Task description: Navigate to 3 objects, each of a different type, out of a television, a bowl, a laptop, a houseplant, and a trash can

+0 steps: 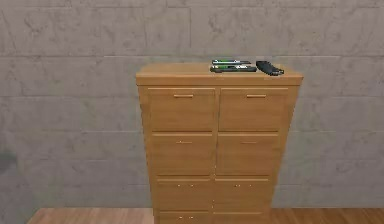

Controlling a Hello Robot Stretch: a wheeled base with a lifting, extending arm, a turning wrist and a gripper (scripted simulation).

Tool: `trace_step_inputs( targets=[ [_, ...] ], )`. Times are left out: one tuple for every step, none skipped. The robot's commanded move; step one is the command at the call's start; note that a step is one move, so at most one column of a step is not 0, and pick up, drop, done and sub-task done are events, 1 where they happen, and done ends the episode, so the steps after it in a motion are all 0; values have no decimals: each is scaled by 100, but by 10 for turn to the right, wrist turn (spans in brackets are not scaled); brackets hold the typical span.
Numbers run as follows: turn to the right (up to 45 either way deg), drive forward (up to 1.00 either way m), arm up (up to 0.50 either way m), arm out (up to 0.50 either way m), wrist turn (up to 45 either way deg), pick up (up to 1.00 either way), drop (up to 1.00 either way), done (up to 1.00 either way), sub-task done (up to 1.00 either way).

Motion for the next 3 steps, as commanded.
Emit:
trace_step_inputs(
  targets=[
    [450, 0, 0, 0, 0, 0, 0, 0, 0],
    [270, 0, 0, 0, 0, 0, 0, 0, 0],
    [0, 100, 0, 0, 0, 0, 0, 0, 0]
  ],
)
